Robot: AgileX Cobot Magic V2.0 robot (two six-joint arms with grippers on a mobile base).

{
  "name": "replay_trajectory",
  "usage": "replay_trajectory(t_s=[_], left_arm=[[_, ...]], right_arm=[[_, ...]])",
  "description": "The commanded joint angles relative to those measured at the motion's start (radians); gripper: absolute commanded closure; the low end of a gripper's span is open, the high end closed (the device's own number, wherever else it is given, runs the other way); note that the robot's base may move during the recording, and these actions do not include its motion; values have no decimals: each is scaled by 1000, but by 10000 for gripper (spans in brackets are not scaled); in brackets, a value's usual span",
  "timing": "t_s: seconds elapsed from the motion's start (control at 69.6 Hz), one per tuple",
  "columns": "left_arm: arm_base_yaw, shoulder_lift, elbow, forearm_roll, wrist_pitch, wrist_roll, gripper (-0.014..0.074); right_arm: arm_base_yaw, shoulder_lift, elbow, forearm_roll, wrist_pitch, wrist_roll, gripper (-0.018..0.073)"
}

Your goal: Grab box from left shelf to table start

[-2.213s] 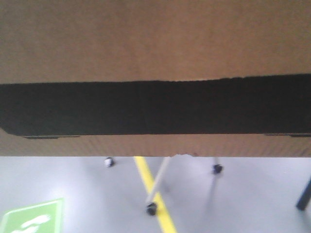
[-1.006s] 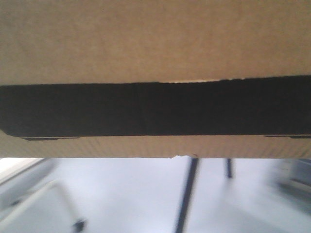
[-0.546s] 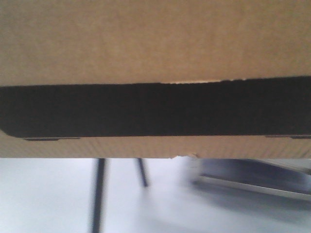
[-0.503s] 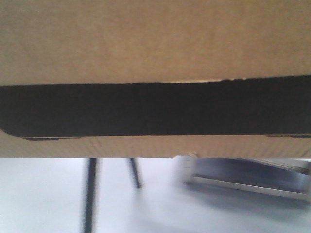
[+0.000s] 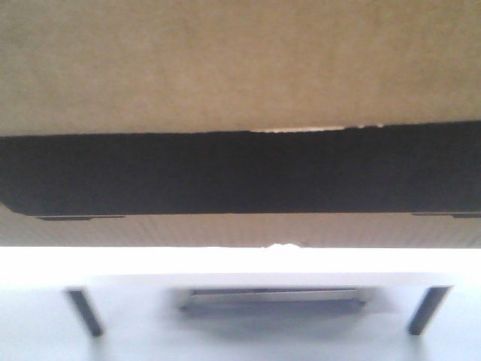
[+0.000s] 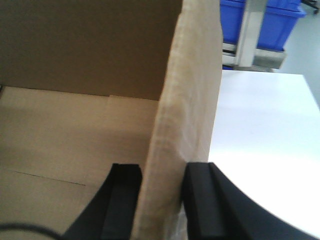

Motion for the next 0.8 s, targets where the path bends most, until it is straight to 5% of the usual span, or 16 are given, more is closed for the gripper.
replay_trajectory(t_s=[0.0,0.79], left_arm=[[-14,-8,-44,-96,-205,-29,693],[-14,-8,-44,-96,-205,-29,692]], right_arm=[[-1,13,-34,33,-148,7,504],[-1,13,-34,33,-148,7,504]])
